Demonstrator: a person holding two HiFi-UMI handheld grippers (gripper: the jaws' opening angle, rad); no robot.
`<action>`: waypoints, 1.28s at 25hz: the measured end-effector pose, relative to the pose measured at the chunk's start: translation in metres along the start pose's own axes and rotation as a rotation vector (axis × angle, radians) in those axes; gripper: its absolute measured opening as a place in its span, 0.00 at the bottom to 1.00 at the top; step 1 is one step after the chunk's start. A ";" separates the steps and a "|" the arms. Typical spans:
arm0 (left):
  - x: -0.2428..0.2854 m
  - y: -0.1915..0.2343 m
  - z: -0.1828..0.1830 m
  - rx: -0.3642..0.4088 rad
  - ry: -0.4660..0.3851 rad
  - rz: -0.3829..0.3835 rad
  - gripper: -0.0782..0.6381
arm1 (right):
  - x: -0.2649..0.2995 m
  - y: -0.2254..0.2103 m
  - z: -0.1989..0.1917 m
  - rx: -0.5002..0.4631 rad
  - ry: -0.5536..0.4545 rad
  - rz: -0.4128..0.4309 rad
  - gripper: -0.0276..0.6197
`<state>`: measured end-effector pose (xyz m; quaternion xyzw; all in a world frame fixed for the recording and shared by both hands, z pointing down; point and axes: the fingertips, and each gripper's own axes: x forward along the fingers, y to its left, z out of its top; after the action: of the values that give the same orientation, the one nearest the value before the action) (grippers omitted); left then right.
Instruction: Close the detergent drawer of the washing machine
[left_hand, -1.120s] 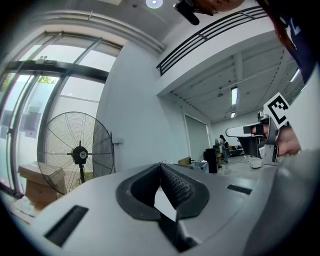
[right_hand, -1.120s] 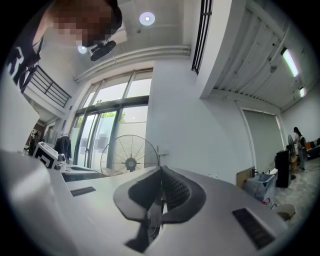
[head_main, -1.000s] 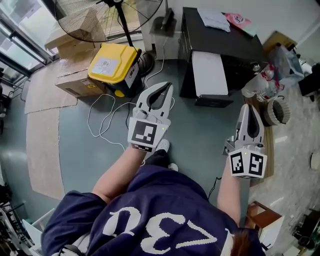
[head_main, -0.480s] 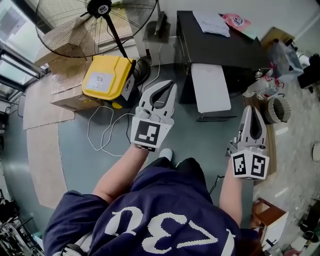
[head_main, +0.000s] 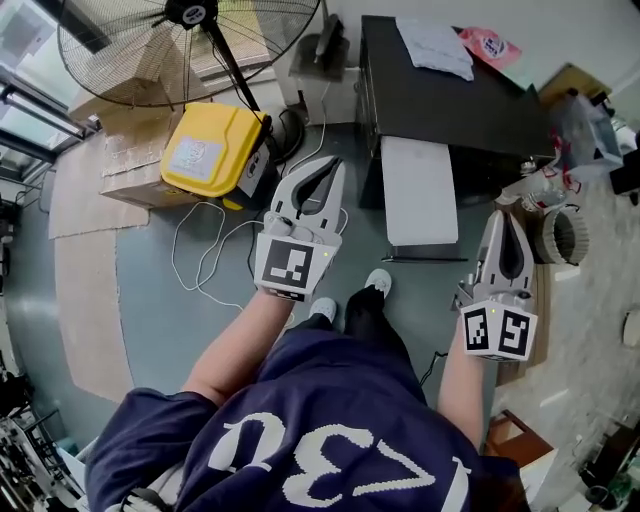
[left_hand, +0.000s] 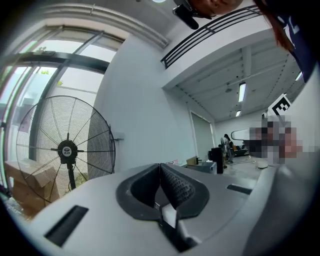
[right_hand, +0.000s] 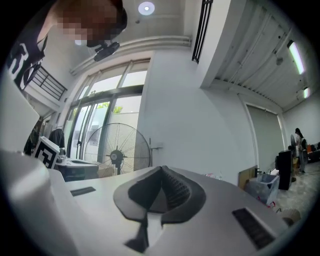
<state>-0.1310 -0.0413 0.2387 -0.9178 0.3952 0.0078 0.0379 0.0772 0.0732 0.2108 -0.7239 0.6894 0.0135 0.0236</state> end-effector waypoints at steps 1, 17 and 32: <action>0.009 -0.002 -0.002 -0.002 0.001 0.016 0.14 | 0.007 -0.010 -0.004 -0.001 0.006 0.014 0.07; 0.113 -0.039 -0.015 0.009 -0.008 0.137 0.14 | 0.110 -0.117 -0.032 0.062 0.039 0.189 0.07; 0.112 -0.053 -0.084 -0.069 0.080 0.032 0.14 | 0.101 -0.103 -0.128 0.034 0.265 0.328 0.07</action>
<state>-0.0170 -0.0929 0.3213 -0.9116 0.4106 -0.0149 -0.0096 0.1830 -0.0294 0.3352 -0.5969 0.7952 -0.0897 -0.0574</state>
